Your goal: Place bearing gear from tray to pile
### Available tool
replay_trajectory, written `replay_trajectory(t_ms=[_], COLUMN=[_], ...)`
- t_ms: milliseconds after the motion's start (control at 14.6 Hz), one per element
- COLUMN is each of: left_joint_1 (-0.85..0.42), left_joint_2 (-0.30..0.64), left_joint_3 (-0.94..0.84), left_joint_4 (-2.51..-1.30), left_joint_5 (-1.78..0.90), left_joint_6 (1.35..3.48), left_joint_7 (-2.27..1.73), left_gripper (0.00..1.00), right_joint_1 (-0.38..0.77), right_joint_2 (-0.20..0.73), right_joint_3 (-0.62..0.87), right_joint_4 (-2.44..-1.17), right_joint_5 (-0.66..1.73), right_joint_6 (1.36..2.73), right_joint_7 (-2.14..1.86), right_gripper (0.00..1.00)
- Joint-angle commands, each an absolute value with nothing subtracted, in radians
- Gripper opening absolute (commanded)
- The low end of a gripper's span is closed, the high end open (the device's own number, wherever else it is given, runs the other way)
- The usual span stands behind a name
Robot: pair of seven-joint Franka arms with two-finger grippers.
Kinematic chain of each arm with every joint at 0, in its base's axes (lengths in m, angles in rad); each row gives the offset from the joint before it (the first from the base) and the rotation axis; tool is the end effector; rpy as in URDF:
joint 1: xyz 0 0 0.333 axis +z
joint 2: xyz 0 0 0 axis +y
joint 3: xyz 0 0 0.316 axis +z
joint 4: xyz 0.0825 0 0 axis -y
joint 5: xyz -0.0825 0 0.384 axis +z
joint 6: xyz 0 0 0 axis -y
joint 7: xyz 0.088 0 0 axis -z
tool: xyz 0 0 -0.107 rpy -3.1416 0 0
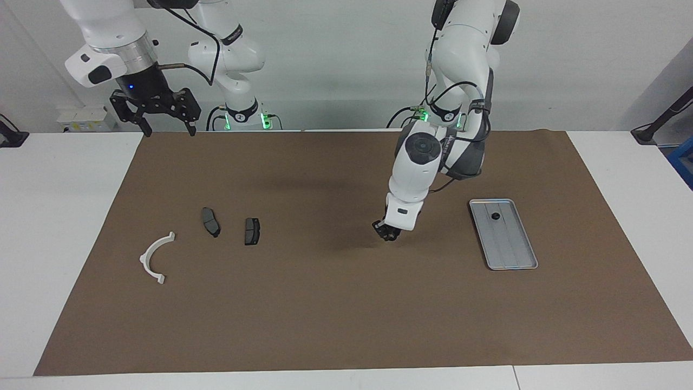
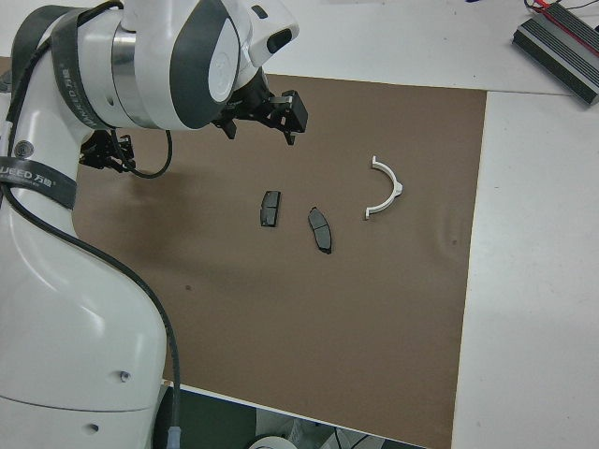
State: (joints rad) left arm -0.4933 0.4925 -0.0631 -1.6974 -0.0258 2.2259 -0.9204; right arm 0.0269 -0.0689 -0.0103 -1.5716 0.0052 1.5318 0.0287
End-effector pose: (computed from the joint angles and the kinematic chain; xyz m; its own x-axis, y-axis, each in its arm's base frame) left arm 0.5747 -0.3531 0.3136 0.9260 0.3772 -0.0185 0.3776 -0.9241 0.0596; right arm 0.5290 0.0091 0.6580 0.9995 -0.0119 0.0289 -0.0117 -0.9999 -0.0067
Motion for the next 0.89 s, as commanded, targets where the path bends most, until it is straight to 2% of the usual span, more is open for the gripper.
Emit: replay_trajectory(t_ms=[0, 137, 205, 273, 341, 546, 683, 819], left_joint_1=[-0.512, -0.514, -0.514, -0.514, -0.514, -0.493, -0.428, -0.295], left_joint_2=[0.462, 0.460, 0.460, 0.460, 0.460, 0.431, 0.321, 0.169], left_joint_3=[-0.044, -0.044, -0.043, -0.043, -0.043, -0.041, -0.041, -0.044], left_joint_4=[-1.775, -1.789, -1.789, -1.787, -1.783, -1.763, -1.871, -2.027], left_joint_5=[-0.032, -0.031, -0.032, -0.031, -0.023, 0.029, 0.032, 0.031], left_joint_6=[2.282, 2.290, 2.290, 2.292, 2.274, 2.151, 2.106, 2.115], left_joint_7=[-0.930, -0.930, -0.930, -0.930, -0.928, -0.910, -0.750, -0.485], left_gripper=[0.01, 0.05, 0.17, 0.61, 1.00, 1.00, 1.00, 1.00], right_joint_1=[0.009, 0.009, 0.012, 0.017, 0.023, 0.066, 0.127, 0.208], right_joint_2=[-0.087, -0.091, -0.092, -0.095, -0.103, -0.110, -0.110, -0.098], right_joint_3=[-0.002, -0.002, -0.002, 0.000, 0.002, 0.012, 0.012, 0.012], right_joint_4=[-1.588, -1.591, -1.595, -1.603, -1.618, -1.672, -1.735, -1.793], right_joint_5=[0.025, 0.025, 0.023, 0.023, 0.023, 0.025, 0.023, 0.025], right_joint_6=[1.536, 1.536, 1.534, 1.534, 1.540, 1.566, 1.658, 1.751], right_joint_7=[0.043, 0.043, 0.043, 0.043, 0.046, 0.133, 0.230, 0.346], right_gripper=[1.00, 1.00, 1.00, 1.00, 1.00, 1.00, 1.00, 1.00])
